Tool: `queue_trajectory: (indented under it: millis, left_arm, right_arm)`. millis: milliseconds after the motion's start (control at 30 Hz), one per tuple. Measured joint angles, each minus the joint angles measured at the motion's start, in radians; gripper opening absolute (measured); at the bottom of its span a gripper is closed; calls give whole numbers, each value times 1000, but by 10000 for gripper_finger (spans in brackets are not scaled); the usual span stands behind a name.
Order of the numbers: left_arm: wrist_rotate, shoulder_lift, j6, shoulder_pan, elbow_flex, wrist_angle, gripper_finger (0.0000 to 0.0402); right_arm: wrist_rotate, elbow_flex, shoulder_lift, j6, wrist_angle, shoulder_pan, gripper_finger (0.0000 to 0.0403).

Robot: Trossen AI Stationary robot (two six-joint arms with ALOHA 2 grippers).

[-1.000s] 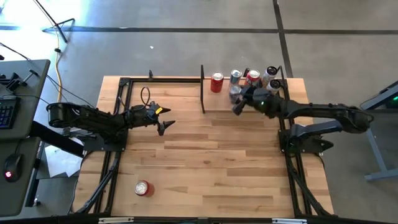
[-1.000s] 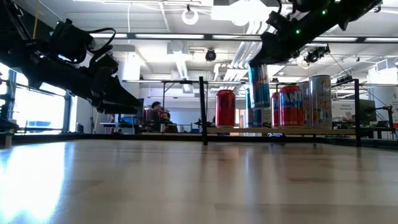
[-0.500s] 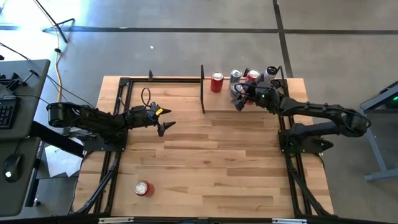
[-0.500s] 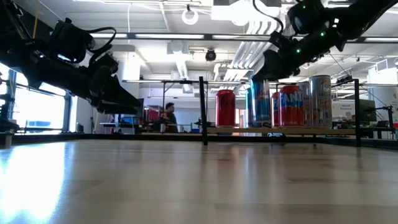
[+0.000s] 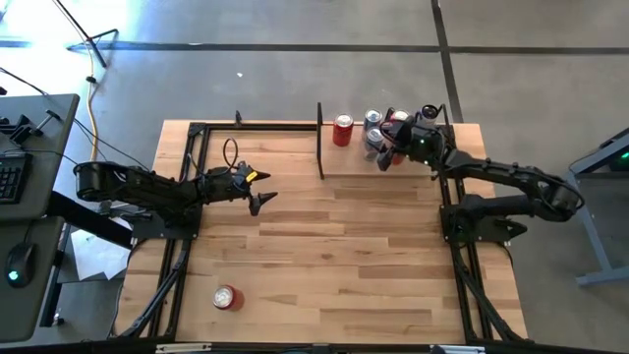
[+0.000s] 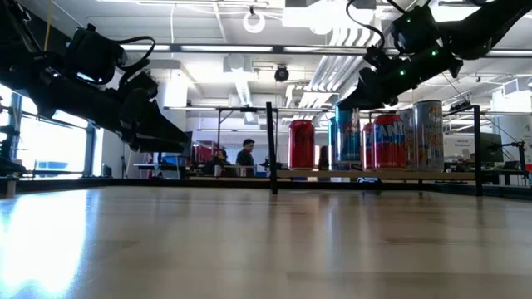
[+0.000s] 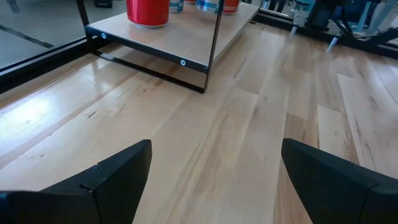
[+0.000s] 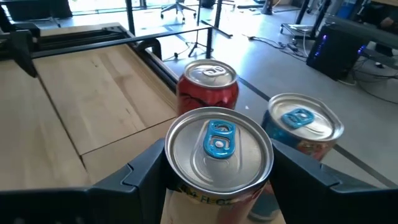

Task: Place canned beverage on shelf
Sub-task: Put the blue soda can on the shelf aligned with the other blue soda can

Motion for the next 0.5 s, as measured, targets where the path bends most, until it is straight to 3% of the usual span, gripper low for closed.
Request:
queue_trajectory:
  millis: [500]
  left_arm:
    - [0, 0, -1, 0, 0, -1, 349]
  right_arm:
    - [-34, 0, 29, -9, 13, -42, 221]
